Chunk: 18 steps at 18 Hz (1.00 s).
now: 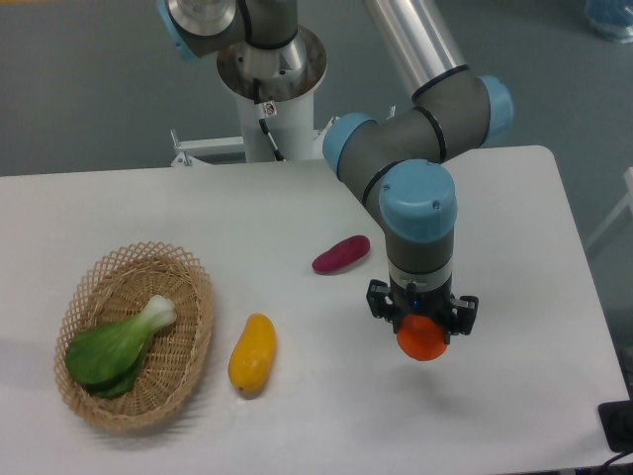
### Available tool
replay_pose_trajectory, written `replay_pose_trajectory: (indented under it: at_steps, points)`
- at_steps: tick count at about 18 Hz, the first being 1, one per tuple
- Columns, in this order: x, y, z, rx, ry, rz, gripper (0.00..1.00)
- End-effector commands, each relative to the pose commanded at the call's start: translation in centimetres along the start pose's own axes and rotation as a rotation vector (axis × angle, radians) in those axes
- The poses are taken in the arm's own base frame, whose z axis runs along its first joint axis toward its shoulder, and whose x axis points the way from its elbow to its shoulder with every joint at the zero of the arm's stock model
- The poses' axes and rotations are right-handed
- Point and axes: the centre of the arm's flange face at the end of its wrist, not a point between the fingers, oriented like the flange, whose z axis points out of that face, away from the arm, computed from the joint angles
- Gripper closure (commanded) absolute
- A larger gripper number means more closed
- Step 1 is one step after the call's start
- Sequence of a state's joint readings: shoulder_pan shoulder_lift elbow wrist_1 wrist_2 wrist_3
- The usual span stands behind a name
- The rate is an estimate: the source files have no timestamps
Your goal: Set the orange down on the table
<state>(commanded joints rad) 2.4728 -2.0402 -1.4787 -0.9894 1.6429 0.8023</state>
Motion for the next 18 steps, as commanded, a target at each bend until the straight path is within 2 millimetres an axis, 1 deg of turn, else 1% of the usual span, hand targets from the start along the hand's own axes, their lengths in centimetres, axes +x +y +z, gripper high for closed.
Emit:
replay_pose_trajectory:
  at_steps: [7, 10, 15, 18]
  points:
    - [0.7, 0.3, 0.3, 0.000, 0.015, -0.012, 0.27]
    - [1.0, 0.7, 0.8, -0.008, 0.022, -0.015, 0.27]
    - [2.0, 1.6, 1.5, -0.012, 0.026, -0.006, 0.27]
    - [3.1, 2.8, 2.0, -0.008, 0.021, 0.000, 0.27]
